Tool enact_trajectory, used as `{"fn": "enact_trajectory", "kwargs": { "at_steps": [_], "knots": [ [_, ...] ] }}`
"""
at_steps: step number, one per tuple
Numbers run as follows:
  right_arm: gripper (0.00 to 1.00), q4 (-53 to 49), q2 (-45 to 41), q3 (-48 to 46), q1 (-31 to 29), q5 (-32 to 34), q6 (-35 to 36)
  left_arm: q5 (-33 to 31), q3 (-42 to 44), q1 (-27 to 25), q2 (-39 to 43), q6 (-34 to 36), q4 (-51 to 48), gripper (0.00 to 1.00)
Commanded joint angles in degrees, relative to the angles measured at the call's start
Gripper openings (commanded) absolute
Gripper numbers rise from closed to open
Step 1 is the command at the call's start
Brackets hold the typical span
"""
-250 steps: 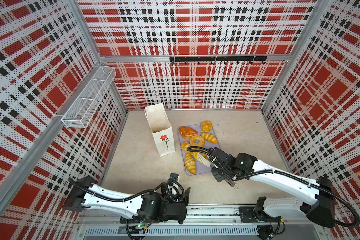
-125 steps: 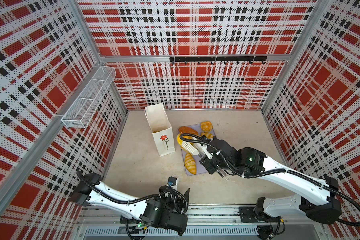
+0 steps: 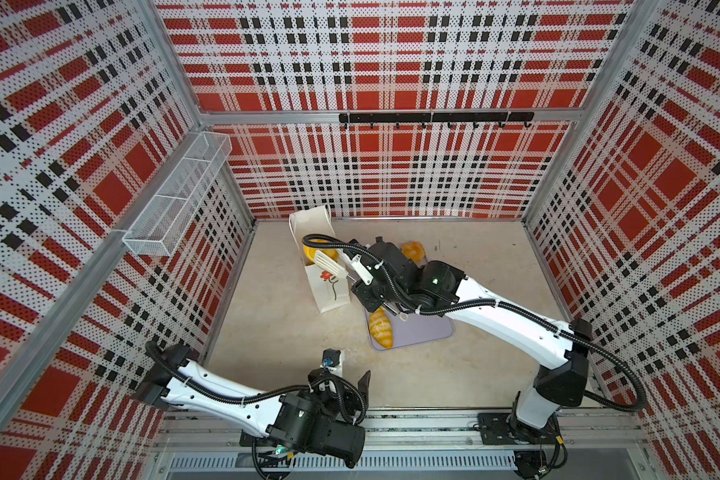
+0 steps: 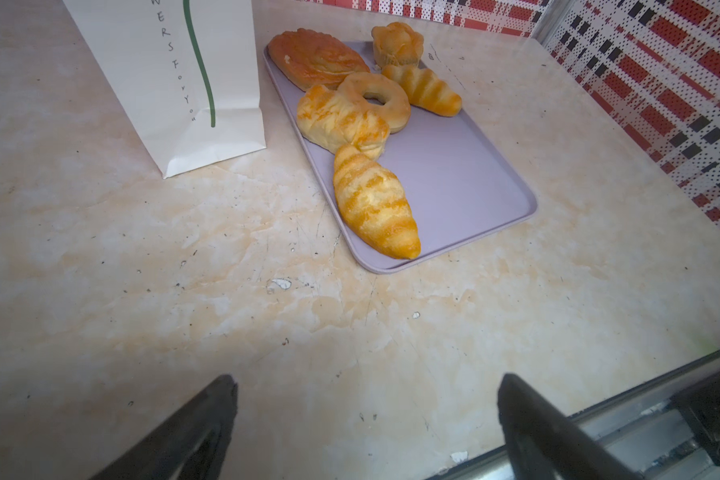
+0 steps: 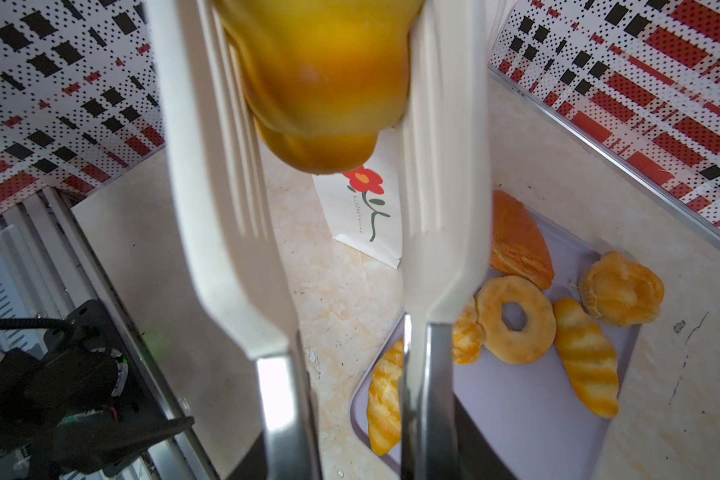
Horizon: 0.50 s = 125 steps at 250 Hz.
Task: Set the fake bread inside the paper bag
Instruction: 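Lift the striped croissant and carry it over the paper bag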
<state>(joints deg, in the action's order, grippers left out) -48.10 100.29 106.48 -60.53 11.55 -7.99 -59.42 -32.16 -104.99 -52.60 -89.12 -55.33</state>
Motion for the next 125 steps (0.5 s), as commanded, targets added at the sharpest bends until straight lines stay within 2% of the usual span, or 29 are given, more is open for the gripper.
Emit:
{"fn": "enact_trajectory", "kwargs": {
  "at_steps": [1, 78, 125],
  "knots": [
    [0.44, 4.13, 2.41, 5.50, 1.40, 0.00, 2.05, -2.82, 0.82, -0.48, 0.51, -3.08, -1.78, 0.99],
    [0.45, 0.20, 10.68, 15.68, 3.90, -0.74, 3.28, -2.75, 1.22, -0.50, 2.03, -3.34, -3.28, 1.00],
    [0.48, -0.73, 12.29, 17.08, 4.11, -0.68, 3.66, -2.99, 1.81, -0.48, 3.37, -3.55, -3.54, 0.99]
  ]
}}
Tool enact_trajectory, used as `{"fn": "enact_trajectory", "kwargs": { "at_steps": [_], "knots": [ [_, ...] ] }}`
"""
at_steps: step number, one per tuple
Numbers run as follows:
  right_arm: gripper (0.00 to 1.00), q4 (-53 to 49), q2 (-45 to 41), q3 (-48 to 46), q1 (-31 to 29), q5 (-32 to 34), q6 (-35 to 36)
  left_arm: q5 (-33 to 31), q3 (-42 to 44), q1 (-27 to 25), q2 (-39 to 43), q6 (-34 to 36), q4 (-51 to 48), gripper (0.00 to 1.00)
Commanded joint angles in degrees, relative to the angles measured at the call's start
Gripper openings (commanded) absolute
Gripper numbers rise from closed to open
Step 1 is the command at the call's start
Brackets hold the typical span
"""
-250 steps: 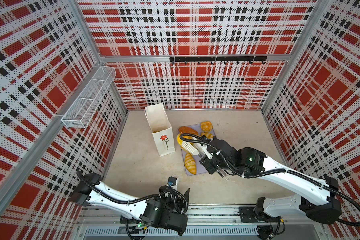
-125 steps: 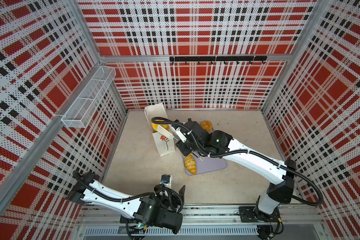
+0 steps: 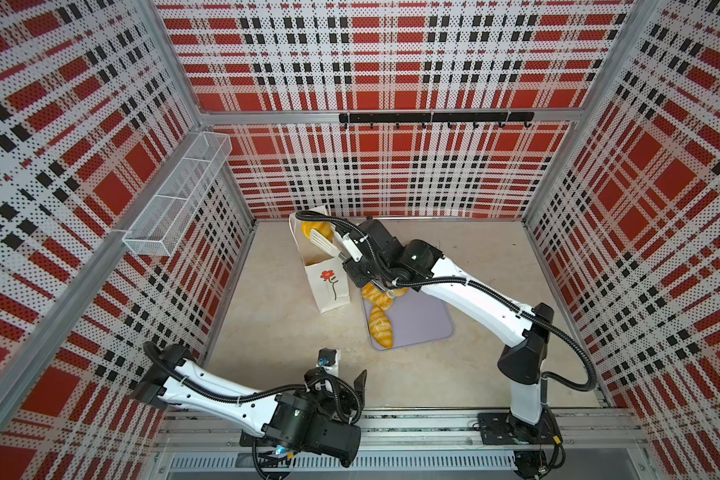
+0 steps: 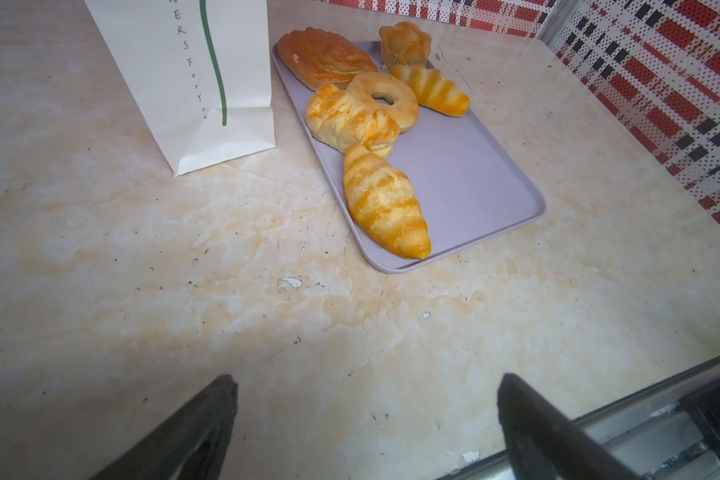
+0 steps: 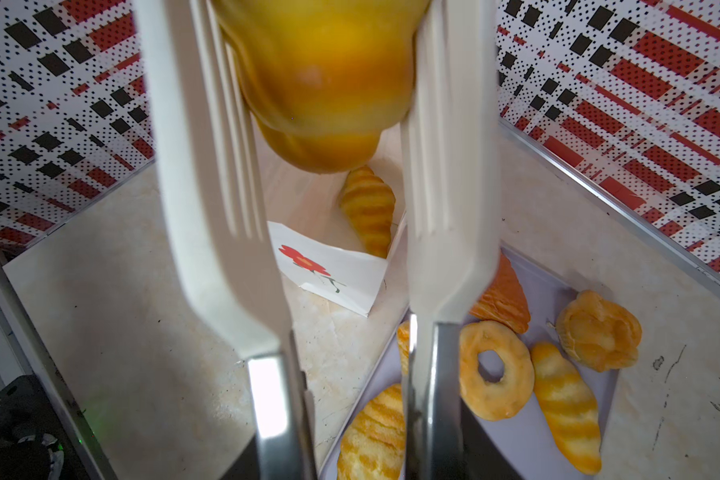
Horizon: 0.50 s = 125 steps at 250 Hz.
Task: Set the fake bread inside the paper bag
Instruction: 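Lift the striped croissant and carry it over the paper bag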
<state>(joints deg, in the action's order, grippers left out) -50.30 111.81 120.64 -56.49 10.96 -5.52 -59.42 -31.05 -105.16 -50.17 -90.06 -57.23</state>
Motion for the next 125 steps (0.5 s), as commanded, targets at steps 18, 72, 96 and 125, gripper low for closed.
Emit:
{"fn": "enact_trajectory", "kwargs": {
  "at_steps": [18, 72, 96, 125],
  "knots": [
    [0.49, 1.15, 1.14, 3.29, 0.17, -0.13, 1.22, -3.03, 0.68, -0.30, 0.95, -2.56, -1.64, 0.99],
    [0.54, -0.11, 2.51, 4.82, 0.76, -0.15, 1.42, -2.74, 0.71, -0.30, 0.69, -2.64, -1.63, 1.00],
    [0.58, -0.39, 2.91, 5.18, 0.90, -0.15, 1.39, -2.72, 0.73, -0.31, 0.65, -2.64, -1.57, 0.99],
    [0.64, -0.84, 3.16, 5.72, 0.98, -0.14, 1.47, -2.63, 0.66, -0.33, 0.68, -2.66, -1.65, 0.99]
  ]
}}
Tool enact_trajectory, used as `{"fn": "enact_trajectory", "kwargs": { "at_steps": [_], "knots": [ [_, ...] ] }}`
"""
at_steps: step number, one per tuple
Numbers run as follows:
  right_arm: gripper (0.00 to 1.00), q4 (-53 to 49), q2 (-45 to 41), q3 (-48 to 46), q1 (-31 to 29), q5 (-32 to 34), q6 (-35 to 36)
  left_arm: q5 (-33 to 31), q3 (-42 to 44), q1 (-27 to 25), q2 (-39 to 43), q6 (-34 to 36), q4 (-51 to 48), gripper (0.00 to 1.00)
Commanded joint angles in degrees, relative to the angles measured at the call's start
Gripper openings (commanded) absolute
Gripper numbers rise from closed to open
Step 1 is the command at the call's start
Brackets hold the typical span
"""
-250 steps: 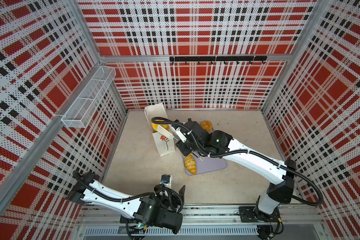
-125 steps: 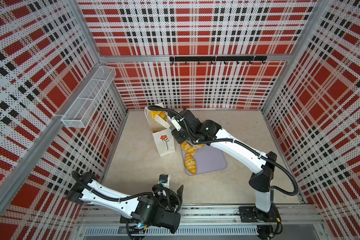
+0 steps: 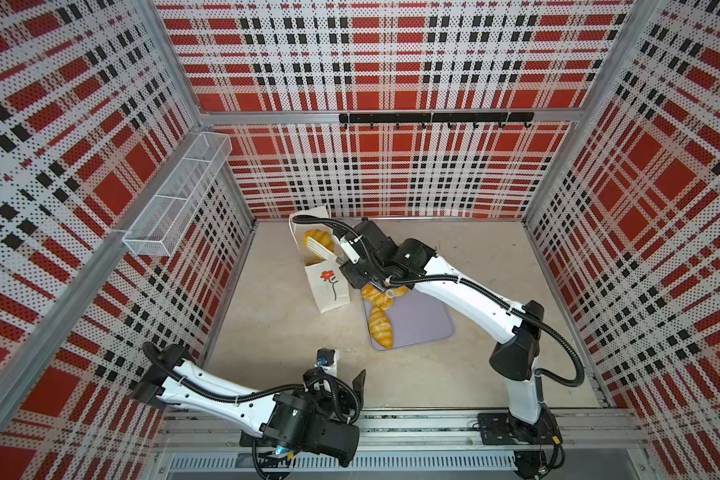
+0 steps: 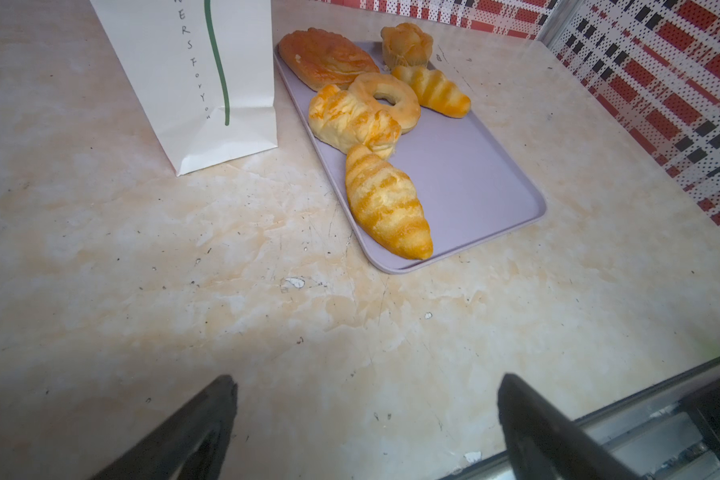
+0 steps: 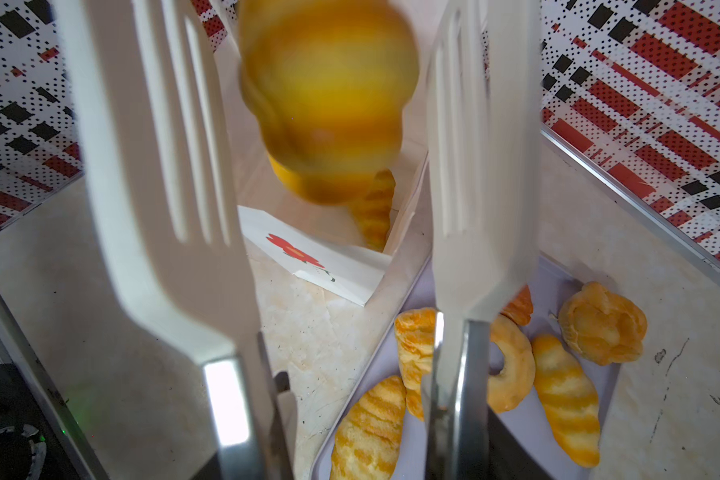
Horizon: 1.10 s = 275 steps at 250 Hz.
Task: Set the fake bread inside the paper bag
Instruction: 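Lift the striped croissant and carry it over the paper bag, then open the tongs to drop the striped croissant into the bag, then move the tongs back over the tray toward another croissant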
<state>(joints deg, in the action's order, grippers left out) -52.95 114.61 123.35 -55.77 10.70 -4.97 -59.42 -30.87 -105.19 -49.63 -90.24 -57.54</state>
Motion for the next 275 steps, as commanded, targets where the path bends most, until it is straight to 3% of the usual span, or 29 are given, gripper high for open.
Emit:
{"fn": "enact_trajectory", "kwargs": {
  "at_steps": [1, 43, 92, 137, 191, 275],
  "knots": [
    [0.64, 1.80, 0.36, 3.07, 0.29, 0.16, 0.93, -2.63, 0.52, -0.29, 0.18, -2.53, -1.30, 0.99],
    [0.65, 0.14, -1.06, 3.45, -0.18, 0.55, 0.90, -2.46, 0.46, -0.28, -0.12, -2.24, -1.27, 0.99],
    [0.65, -0.86, -8.33, -2.01, -2.56, 4.58, 1.95, -2.37, 0.16, -0.28, -1.22, -2.57, -1.35, 0.99],
    [0.65, 0.78, -20.60, -18.13, -3.82, 8.32, -0.95, -2.63, 0.40, -0.48, -1.22, -2.94, -1.30, 0.99],
    [0.65, 0.52, -34.26, -37.99, -4.96, 10.19, -9.70, -2.81, 1.48, -0.66, -0.22, -3.98, -1.57, 0.99],
    [0.64, 1.48, -40.16, -60.84, -10.32, 7.68, -25.82, -2.46, 2.33, -0.84, 0.33, -4.99, -1.75, 0.99]
  ]
}}
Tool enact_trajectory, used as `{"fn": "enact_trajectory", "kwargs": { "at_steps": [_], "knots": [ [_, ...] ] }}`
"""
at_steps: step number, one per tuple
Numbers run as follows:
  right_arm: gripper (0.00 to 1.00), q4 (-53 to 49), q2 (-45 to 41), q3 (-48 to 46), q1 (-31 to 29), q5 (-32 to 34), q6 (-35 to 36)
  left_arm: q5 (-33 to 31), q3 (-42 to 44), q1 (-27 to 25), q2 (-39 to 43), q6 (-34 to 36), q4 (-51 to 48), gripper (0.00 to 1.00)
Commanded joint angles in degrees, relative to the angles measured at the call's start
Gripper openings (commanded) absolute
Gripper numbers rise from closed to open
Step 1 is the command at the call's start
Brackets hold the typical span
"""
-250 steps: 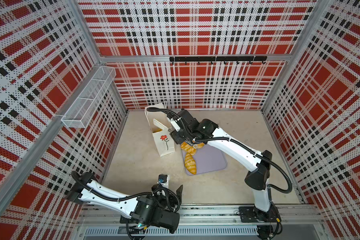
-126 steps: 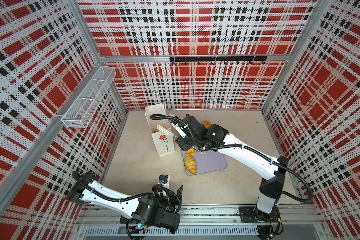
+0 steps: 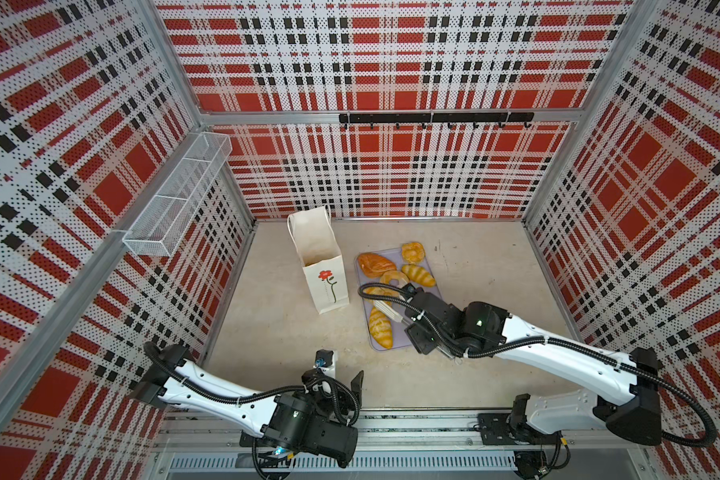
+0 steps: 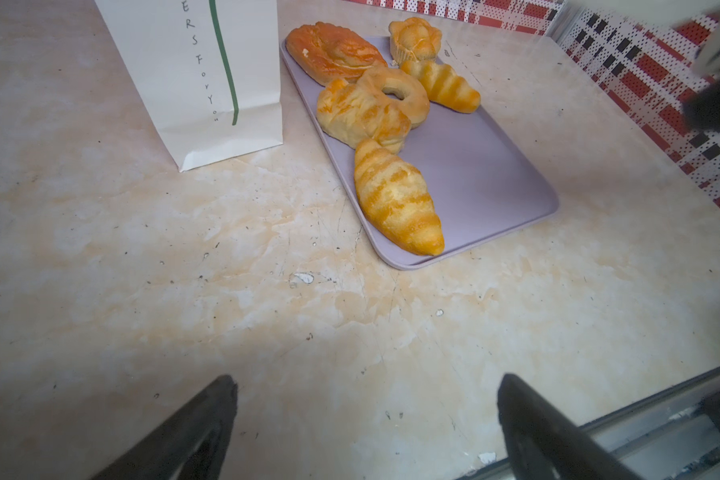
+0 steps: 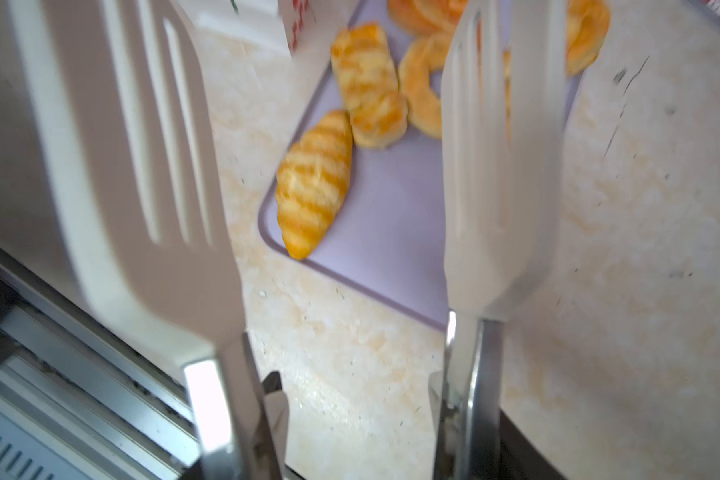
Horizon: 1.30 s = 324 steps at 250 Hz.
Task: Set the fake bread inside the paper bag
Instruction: 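Move the tongs back over the tray toward another croissant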
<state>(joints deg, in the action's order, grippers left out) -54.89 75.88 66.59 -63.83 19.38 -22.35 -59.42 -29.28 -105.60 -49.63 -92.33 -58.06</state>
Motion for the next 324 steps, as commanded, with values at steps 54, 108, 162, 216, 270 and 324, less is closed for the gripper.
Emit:
{"fn": "enact_trajectory", "kwargs": {
  "at_steps": [54, 108, 162, 216, 270, 324],
  "knots": [
    [0.64, 5.61, 4.26, -8.47, -6.34, -1.87, -14.45, -2.10, 0.71, -0.67, -0.20, -3.37, -1.24, 0.99],
    [0.66, 6.75, 9.70, -7.49, -6.57, -1.02, -14.98, -1.89, 0.67, -1.27, -1.07, -3.87, -1.21, 0.99],
    [0.68, 6.91, 13.62, -5.82, -6.17, -0.47, -14.48, -2.02, 0.76, -1.72, -1.75, -4.74, -1.19, 0.99],
    [0.68, 6.55, 16.25, -4.28, -4.92, -1.11, -13.56, -2.01, 0.92, -1.98, -1.79, -4.98, -1.26, 0.99],
    [0.68, 6.09, 19.72, -1.57, -3.41, -1.83, -11.02, -2.02, 1.00, -2.04, -2.05, -5.13, -1.21, 0.99],
    [0.65, 5.02, 23.19, 1.22, -2.13, -3.09, -8.34, -1.93, 1.06, -2.12, -2.06, -5.17, -1.26, 0.99]
  ]
}}
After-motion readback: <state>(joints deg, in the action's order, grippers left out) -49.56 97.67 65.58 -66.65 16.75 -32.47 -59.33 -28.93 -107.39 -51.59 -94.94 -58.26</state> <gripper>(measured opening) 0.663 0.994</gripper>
